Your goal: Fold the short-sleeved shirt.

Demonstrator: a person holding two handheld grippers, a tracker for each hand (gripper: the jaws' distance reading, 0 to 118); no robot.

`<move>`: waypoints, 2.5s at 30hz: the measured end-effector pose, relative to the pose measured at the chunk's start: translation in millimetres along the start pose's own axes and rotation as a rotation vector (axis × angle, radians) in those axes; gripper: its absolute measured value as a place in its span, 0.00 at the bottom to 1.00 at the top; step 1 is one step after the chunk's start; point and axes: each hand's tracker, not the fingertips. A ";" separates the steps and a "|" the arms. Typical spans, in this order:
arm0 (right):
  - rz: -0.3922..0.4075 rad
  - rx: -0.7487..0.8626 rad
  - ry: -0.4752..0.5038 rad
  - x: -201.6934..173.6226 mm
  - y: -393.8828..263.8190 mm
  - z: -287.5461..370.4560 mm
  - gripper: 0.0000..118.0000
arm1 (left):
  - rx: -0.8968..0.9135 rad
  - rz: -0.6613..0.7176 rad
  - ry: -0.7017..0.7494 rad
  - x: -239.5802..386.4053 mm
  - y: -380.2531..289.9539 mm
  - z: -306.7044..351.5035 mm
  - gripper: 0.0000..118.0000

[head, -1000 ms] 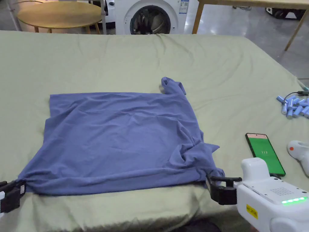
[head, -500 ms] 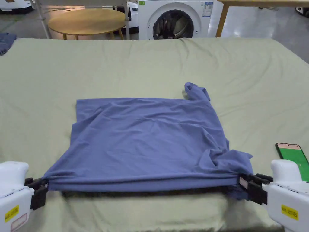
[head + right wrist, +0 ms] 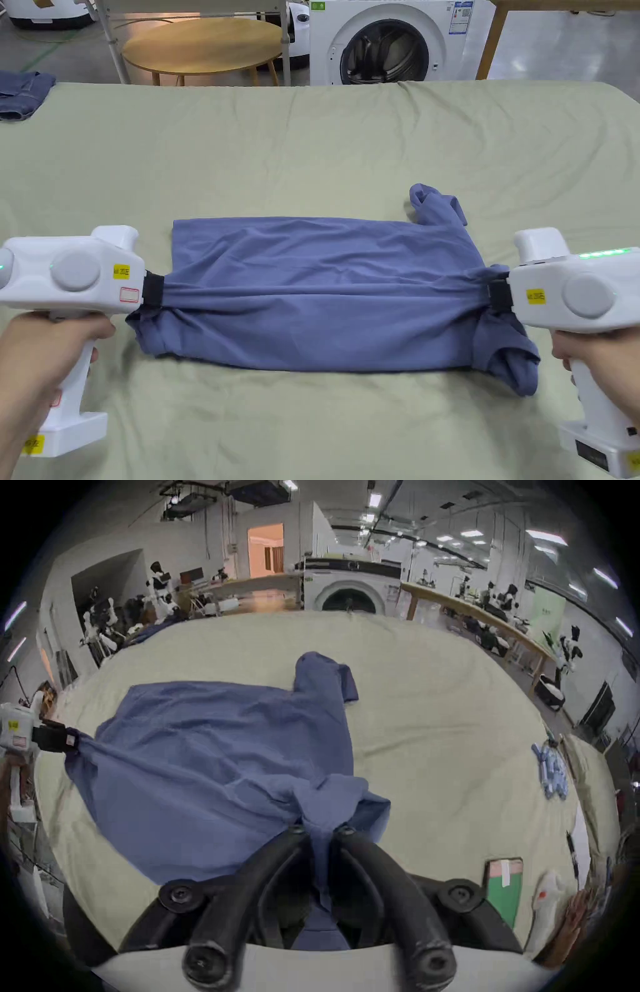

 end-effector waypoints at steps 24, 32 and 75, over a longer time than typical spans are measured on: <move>-0.034 0.289 0.085 -92.2 -133.3 110.5 0.00 | 0.307 0.075 0.053 24.2 -183.9 83.6 0.00; -0.051 0.303 0.073 -77.3 -134.5 117.2 0.00 | 0.305 0.087 0.126 7.8 -142.9 50.4 0.47; -0.032 0.153 0.085 -0.9 -123.4 161.5 0.04 | 0.291 -0.019 -0.030 -1.2 -136.1 121.1 0.03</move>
